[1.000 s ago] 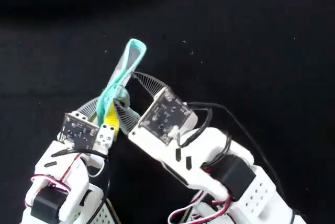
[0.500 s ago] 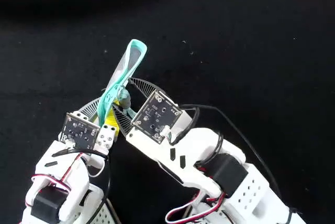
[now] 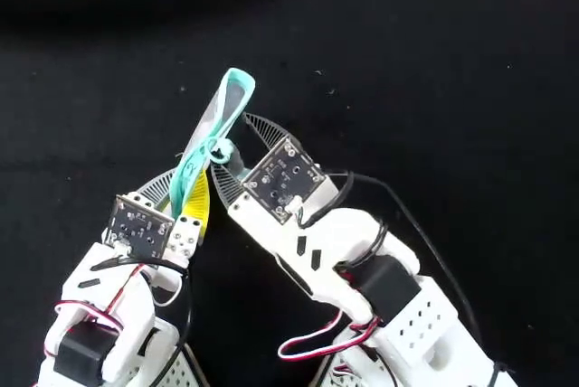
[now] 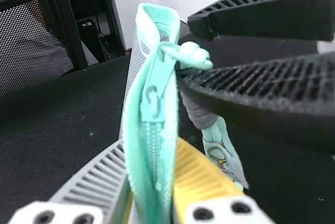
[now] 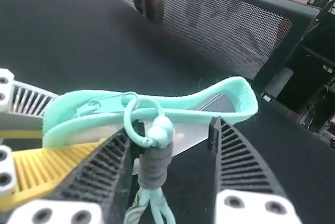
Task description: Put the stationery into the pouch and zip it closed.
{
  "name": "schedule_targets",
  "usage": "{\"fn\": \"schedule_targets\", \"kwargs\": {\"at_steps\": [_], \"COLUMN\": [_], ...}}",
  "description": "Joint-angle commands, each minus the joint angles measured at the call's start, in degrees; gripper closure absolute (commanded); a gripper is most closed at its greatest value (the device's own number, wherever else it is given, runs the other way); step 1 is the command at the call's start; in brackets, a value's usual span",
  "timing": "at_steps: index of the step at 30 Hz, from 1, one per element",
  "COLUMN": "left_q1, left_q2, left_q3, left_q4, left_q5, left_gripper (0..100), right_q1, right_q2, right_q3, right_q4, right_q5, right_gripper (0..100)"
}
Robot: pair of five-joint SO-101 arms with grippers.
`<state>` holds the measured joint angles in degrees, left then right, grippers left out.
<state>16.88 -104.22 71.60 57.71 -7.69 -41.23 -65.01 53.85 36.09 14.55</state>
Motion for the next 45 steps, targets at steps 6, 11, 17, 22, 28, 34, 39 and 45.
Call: {"fn": "schedule_targets", "kwargs": {"at_steps": [6, 11, 17, 22, 28, 34, 39, 45], "left_q1": [0.31, 0.31, 0.31, 0.31, 0.31, 0.31, 0.31, 0.31], "left_q2": [0.18, 0.18, 0.18, 0.18, 0.18, 0.18, 0.18, 0.18], "left_q3": [1.45, 1.45, 1.45, 1.45, 1.45, 1.45, 1.45, 1.45], "left_q4": [0.35, 0.35, 0.35, 0.35, 0.35, 0.35, 0.35, 0.53], "left_q5": [-0.44, -0.53, -0.53, -0.53, -0.53, -0.53, -0.53, -0.53], "left_gripper": [96, 96, 96, 96, 96, 96, 96, 96], "right_q1": [0.62, -1.49, -2.73, -2.73, -2.55, -2.64, -2.46, 2.90], "right_q2": [-0.48, -5.14, -8.75, -8.75, -8.66, -8.66, -9.01, -9.27], "right_q3": [-0.66, -0.13, 1.89, 1.98, 3.56, 7.43, 7.34, 6.99], "right_q4": [-1.49, -0.97, -1.41, -1.49, -4.66, -9.58, -9.76, -11.08], "right_q5": [0.70, 0.70, 3.43, 4.31, 4.57, 9.05, 9.05, 8.00], "right_gripper": [83.2, 81.9, 81.6, 81.8, 84.8, 97.5, 98.6, 98.6]}}
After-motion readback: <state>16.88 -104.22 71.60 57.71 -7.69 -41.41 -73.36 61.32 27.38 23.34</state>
